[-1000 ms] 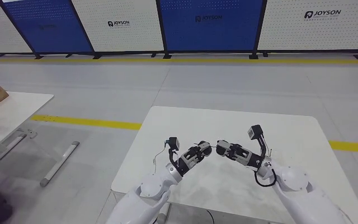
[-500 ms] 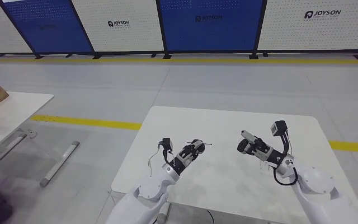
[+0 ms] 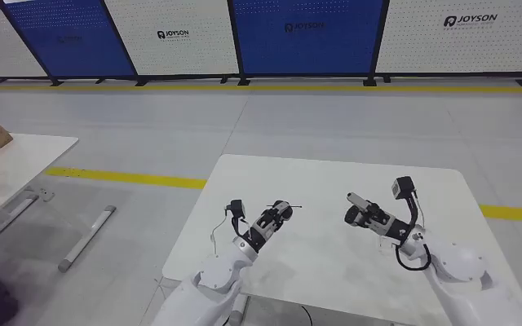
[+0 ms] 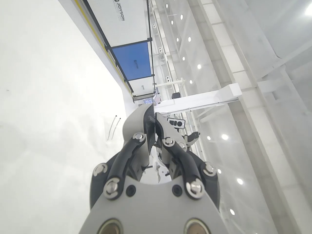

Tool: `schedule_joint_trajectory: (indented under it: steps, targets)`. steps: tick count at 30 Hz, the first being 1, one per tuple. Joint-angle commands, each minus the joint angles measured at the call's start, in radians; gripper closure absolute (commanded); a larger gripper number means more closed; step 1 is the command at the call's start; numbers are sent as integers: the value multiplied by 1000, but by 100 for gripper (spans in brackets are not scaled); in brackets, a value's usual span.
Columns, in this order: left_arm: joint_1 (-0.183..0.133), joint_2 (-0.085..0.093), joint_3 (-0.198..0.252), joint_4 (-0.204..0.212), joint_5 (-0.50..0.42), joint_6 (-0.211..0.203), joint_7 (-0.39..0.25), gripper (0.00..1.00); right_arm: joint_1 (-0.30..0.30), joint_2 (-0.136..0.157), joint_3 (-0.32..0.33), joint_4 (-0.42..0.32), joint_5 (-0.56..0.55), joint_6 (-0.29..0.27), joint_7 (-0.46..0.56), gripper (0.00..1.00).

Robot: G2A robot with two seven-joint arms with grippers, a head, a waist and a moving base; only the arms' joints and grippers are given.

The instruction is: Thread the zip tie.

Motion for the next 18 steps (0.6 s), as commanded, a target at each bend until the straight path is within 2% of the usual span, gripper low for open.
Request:
schedule_joint_trajectory:
  steps: [1,8,10,18]
  targets:
    - [8,2,-3,-3,29,5,-2,100,5,6,8,0,-64,46,40,0]
    - [7,7,-3,-2,102,27,-25,100,-11,34,88,-3,-114,81,208,0]
    - [7,7,-3,-2,102,27,-25,100,-21,38,104,-7,-97,75,223,0]
    - [7,7,-3,-2,102,27,-25,100,-21,38,104,-7,-97,75,223,0]
